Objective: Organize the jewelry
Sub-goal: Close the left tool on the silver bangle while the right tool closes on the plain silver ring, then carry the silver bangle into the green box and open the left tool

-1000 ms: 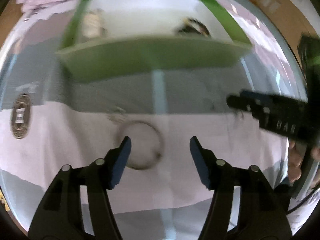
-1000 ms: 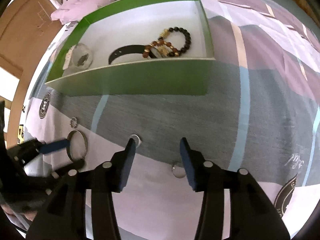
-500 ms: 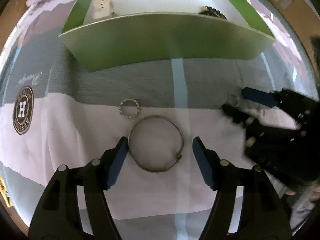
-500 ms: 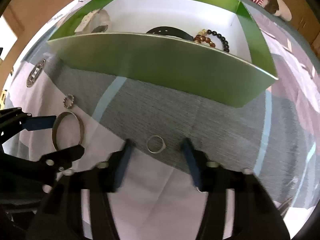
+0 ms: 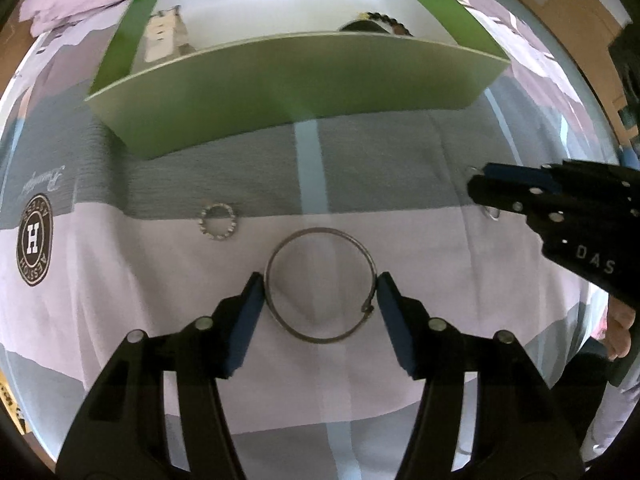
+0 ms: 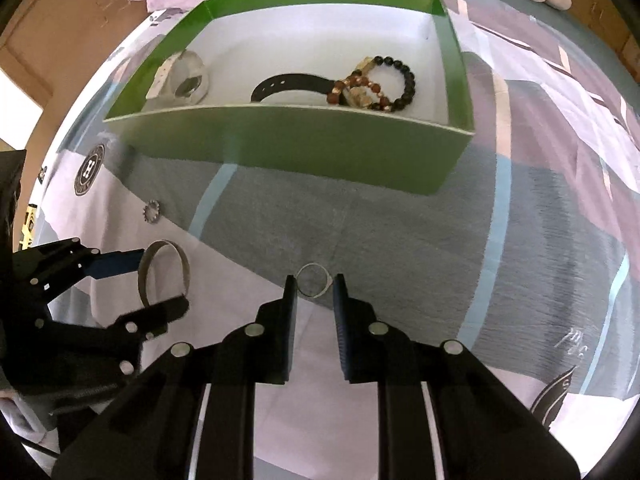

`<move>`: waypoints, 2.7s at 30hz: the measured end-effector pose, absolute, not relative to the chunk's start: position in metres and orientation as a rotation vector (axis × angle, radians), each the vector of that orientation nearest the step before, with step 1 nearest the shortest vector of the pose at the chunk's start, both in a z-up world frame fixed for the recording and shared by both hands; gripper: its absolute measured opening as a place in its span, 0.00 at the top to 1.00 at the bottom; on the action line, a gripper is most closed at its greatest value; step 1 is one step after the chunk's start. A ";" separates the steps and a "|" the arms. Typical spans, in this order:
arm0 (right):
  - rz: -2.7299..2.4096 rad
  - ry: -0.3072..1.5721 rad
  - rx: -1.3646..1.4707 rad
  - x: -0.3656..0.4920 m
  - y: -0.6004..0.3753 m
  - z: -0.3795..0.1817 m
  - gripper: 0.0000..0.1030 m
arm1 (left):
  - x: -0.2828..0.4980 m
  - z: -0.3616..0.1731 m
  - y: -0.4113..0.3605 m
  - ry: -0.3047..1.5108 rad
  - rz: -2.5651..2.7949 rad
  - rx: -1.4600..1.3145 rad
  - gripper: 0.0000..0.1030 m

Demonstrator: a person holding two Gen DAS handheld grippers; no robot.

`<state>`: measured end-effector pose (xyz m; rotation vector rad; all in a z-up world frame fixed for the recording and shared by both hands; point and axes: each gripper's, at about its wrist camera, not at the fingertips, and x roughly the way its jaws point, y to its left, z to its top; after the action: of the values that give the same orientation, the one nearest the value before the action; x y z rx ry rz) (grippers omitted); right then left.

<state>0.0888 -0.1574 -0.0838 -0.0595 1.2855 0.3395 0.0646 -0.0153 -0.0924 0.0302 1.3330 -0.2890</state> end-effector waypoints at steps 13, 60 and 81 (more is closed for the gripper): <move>0.291 1.281 -0.107 0.079 -0.155 -0.084 0.82 | 0.057 -0.086 0.006 1.274 -0.217 0.039 0.43; 0.303 1.107 -0.181 0.062 -0.144 -0.052 0.82 | 0.054 -0.051 0.017 1.090 -0.172 0.017 0.43; 0.341 1.013 -0.160 0.059 -0.143 -0.034 0.82 | 0.053 -0.036 0.021 1.014 -0.174 -0.011 0.43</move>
<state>0.0585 -0.1428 -0.0337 -0.1602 1.0127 0.3411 0.0530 0.0208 -0.0359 -0.0114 1.0142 -0.1739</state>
